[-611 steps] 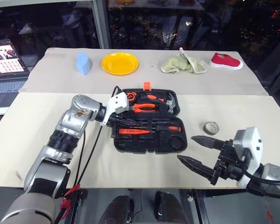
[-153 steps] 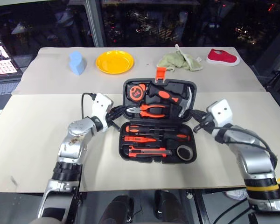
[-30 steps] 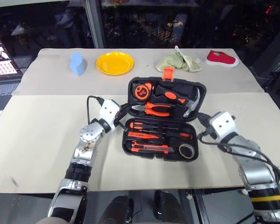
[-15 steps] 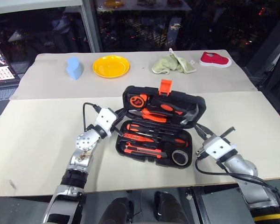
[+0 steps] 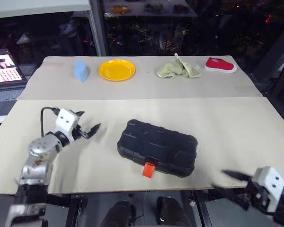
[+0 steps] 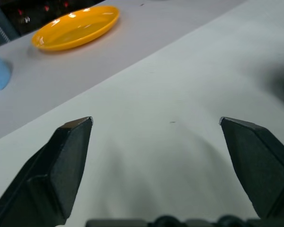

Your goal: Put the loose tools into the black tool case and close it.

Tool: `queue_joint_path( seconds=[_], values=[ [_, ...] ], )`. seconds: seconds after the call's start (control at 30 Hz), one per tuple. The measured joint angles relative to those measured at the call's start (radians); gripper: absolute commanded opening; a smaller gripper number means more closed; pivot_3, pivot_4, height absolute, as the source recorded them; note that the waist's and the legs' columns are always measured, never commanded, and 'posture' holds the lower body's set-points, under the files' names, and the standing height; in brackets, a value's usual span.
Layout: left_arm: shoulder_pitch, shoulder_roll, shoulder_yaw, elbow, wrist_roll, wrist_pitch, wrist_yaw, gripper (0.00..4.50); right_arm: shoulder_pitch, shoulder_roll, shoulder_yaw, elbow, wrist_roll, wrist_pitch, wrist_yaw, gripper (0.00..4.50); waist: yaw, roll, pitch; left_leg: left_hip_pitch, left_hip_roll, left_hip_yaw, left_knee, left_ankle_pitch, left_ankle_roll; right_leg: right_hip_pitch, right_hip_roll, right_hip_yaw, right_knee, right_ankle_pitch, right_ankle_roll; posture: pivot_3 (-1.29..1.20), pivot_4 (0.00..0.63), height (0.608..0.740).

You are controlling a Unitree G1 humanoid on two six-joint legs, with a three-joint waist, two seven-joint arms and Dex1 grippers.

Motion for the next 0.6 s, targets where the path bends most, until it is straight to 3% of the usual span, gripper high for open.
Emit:
queue_joint_path(
  seconds=[0.1, 0.23, 0.33, 0.53, 0.6],
  values=[
    [-0.154, -0.01, -0.079, 0.128, 0.007, 0.042, -0.09, 4.5, -0.039, -0.029, 0.016, -0.067, 0.04, 0.099, 0.026, 2.18, 0.001, -0.002, -0.001, -0.006, 0.001, 0.002, 0.001, 0.0, -0.001, -0.001, 0.003, -0.004, -0.004, 0.004, 0.007, 0.0, 0.15, 0.74],
    [-0.327, -0.062, -0.197, 0.288, 0.068, -0.039, -0.213, 3.42, -0.18, -0.016, 0.149, -0.107, -0.006, 0.167, -0.02, 0.94, 0.001, -0.003, -0.001, -0.013, 0.001, 0.004, 0.003, 0.0, 0.001, -0.009, 0.004, -0.003, -0.005, 0.011, -0.004, 0.0, 0.15, 0.74],
    [-0.443, -0.114, -0.28, 0.44, 0.124, -0.128, -0.296, 2.28, -0.284, 0.008, 0.264, -0.107, -0.08, 0.195, -0.058, 0.0, 0.003, -0.003, -0.001, -0.023, 0.0, 0.008, 0.004, 0.0, -0.004, -0.021, 0.004, -0.001, -0.005, 0.015, -0.012, 0.0, 0.15, 0.74],
    [-0.611, -0.219, -0.369, 0.688, 0.219, -0.273, -0.388, 0.06, -0.48, 0.067, 0.445, -0.059, -0.218, 0.216, -0.089, 0.0, 0.005, -0.005, -0.002, -0.044, -0.001, 0.011, 0.014, 0.0, -0.001, -0.039, 0.006, -0.002, -0.005, 0.018, -0.013, 0.0, 0.15, 0.74],
    [-0.635, -0.227, -0.379, 0.733, 0.239, -0.302, -0.427, 0.06, -0.532, 0.098, 0.475, -0.036, -0.252, 0.228, -0.111, 0.0, -0.003, -0.005, -0.001, -0.044, 0.0, 0.013, 0.015, -0.002, 0.001, -0.039, 0.005, 0.001, -0.005, 0.02, -0.012, 0.0, 0.15, 0.74]
  ],
)
